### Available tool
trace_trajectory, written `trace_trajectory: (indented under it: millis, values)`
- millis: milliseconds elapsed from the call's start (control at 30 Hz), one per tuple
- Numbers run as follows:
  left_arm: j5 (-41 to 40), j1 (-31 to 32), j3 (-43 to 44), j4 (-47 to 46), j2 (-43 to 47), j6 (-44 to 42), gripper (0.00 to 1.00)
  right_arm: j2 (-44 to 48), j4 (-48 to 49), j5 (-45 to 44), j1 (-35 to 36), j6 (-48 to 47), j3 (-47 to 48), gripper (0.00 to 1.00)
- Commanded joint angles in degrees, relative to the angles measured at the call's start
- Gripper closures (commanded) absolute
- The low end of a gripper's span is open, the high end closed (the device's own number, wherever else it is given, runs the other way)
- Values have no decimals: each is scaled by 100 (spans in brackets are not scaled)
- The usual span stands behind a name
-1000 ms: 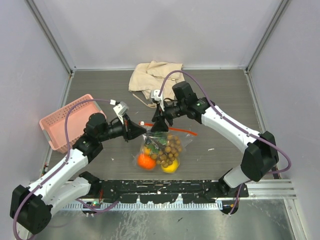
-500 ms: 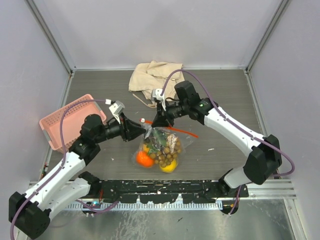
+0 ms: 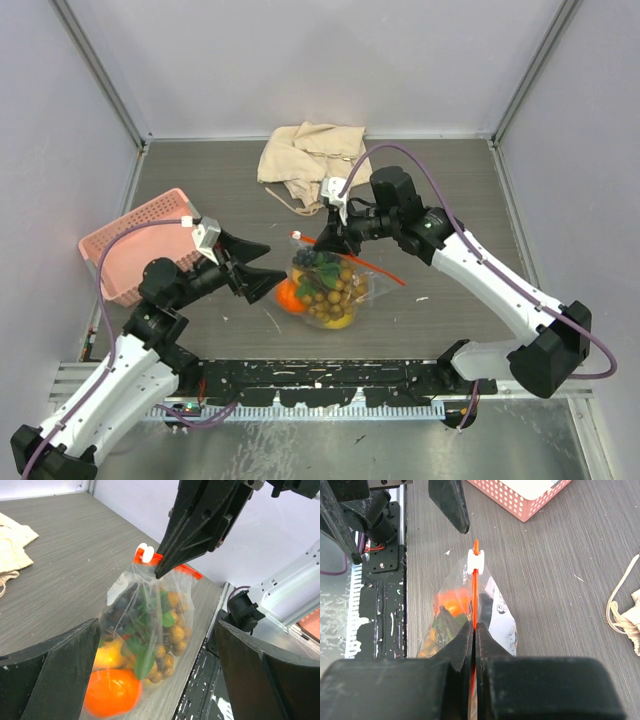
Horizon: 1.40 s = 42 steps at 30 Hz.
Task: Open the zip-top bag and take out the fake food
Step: Pick up the zipper food storage bag at the center of the board.
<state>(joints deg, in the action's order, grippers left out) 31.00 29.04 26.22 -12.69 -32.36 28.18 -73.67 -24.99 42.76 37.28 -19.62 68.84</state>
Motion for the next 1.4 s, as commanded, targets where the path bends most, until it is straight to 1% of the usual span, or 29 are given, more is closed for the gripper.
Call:
trace_trajectory:
  millis: [0, 67, 200, 333, 400, 500, 767, 900, 1067, 1133, 1167, 1233, 1367]
  values:
    - [382, 15, 168, -395, -28, -112, 2, 177, 331, -32, -9, -41, 254, 99]
    - [338, 14, 71, -654, -78, -255, 2, 19, 27, -23, -11, -238, 536, 99]
    - [330, 19, -354, -2076, -394, -629, 2, -224, -464, 33, -19, -592, 1003, 99]
    - [604, 15, -309, -2641, -1038, -904, 2, -284, -474, 301, -19, -713, 1036, 99]
    - [754, 14, -213, -2733, -1332, -947, 2, -298, -376, 474, -20, -727, 942, 99]
    - [924, 18, -172, -2778, -1458, -1060, 1, -282, -289, 459, -21, -745, 847, 99]
    - [912, 15, -225, -2674, -1432, -1125, 2, -8, 51, 776, -19, -569, 548, 99]
    - [846, 17, -240, -2695, -1430, -1108, 1, 56, 224, 885, -21, -501, 388, 99]
    - [723, 15, -225, -2740, -1660, -1181, 6, 20, 342, 929, -19, -443, 299, 99]
    - [750, 15, -158, -2858, -1895, -1124, 11, -13, 354, 946, -20, -438, 303, 99]
    - [783, 18, -107, -2907, -2017, -1089, 17, -41, 359, 972, -20, -438, 300, 99]
    - [834, 14, -5, -2971, -2230, -1000, 23, -93, 398, 979, -19, -421, 288, 99]
    - [939, 14, 76, -3323, -2543, -829, 32, -210, 422, 1005, -20, -429, 305, 99]
